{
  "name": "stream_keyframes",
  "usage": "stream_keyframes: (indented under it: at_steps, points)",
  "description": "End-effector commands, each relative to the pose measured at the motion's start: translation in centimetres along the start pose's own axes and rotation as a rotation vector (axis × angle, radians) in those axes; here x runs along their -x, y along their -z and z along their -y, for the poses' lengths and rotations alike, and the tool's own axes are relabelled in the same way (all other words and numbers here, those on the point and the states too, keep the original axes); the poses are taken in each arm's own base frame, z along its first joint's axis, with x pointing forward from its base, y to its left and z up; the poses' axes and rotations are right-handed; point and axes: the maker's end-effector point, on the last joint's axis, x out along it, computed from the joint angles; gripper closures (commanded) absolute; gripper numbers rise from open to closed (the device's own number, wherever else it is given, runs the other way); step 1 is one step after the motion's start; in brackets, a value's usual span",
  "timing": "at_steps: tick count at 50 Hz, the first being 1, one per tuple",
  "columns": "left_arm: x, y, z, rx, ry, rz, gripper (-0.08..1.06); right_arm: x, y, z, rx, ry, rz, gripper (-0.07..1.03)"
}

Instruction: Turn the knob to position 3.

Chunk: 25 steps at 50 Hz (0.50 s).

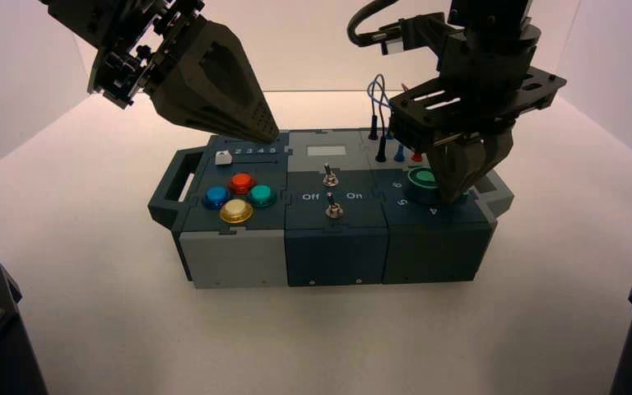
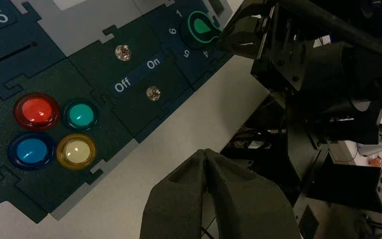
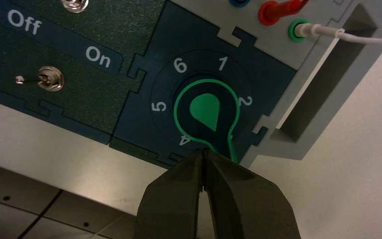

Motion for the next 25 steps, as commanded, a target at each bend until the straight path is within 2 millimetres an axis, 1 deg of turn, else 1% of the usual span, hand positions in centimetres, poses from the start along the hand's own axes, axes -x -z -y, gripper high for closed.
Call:
stream_keyframes:
  at_steps: [1,25]
  points:
    - [0.24,-1.08,0.64,-0.016,0.011,0.024,1.01,0.77,-1.0,0.03,-0.005,-0.002,0.036,0.98]
    - [0.15,-1.28,0.67,-0.015,0.01,0.023,1.01,0.77,-1.08,0.2,0.0,0.006,0.04,0.98]
